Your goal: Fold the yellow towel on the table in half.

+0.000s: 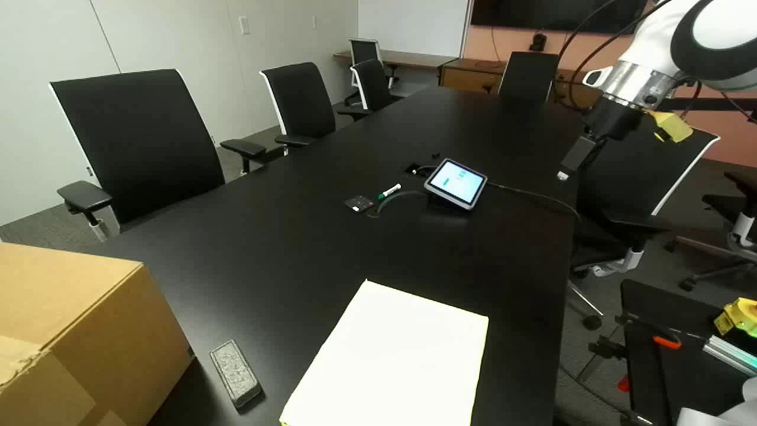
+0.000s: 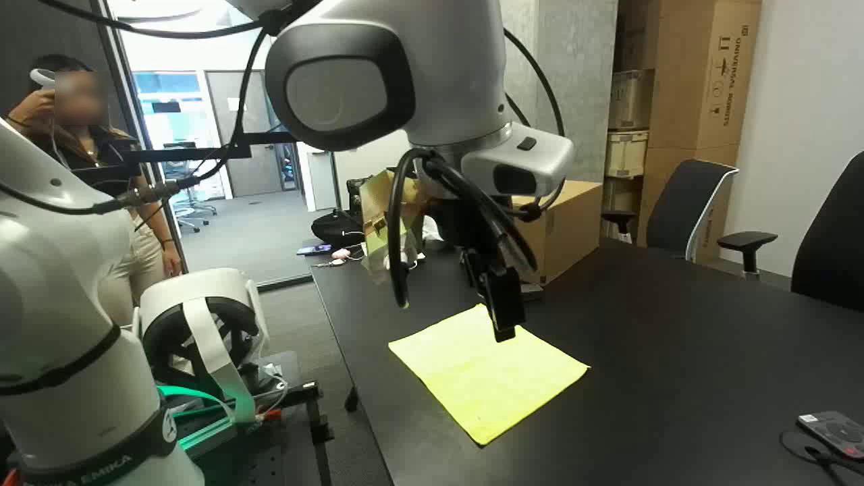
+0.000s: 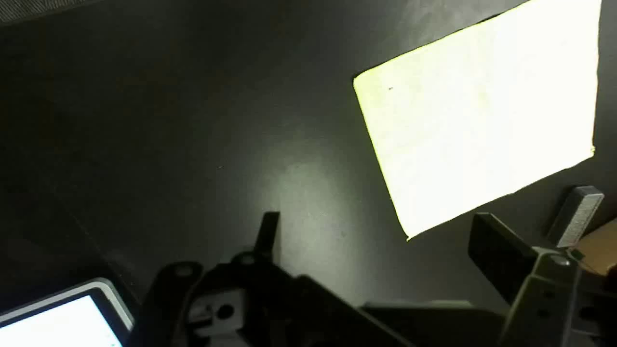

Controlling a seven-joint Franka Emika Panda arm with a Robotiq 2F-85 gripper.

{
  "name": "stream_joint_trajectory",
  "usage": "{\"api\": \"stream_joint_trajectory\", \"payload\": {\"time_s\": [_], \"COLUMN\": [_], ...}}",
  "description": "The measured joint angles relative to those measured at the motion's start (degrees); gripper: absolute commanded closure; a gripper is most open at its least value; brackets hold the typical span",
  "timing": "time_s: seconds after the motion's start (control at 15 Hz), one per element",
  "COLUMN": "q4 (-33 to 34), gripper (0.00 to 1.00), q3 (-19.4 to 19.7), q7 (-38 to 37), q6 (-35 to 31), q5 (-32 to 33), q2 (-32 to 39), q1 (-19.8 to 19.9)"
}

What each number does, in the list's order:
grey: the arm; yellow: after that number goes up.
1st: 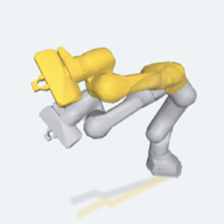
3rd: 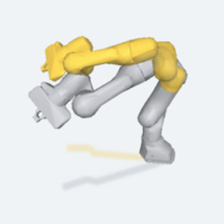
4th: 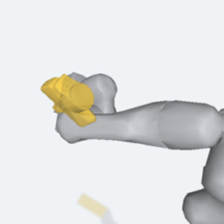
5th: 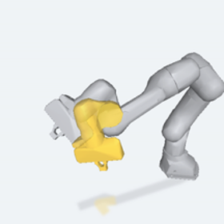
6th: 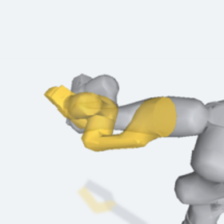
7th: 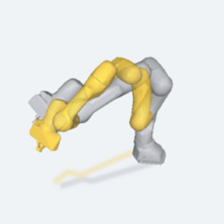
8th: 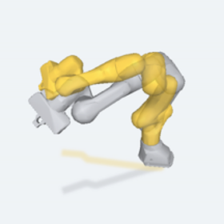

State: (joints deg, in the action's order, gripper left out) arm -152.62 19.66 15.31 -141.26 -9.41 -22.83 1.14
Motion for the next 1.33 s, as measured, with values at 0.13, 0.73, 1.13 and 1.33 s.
{"api": "stream_joint_trajectory", "payload": {"time_s": [0.13,0.73,1.13,1.33], "q4": [0.5,-0.08,2.29,6.07], "gripper": [0.0,0.0,0.0,0.0], "q3": [0.0,-2.33,-5.49,-8.56], "q7": [0.0,0.24,6.47,10.49], "q6": [-0.03,-4.88,-17.67,-18.24], "q5": [0.0,-3.6,-26.5,-38.07], "q2": [-0.03,7.49,24.34,31.63], "q1": [0.0,-0.65,-7.64,-8.77]}}
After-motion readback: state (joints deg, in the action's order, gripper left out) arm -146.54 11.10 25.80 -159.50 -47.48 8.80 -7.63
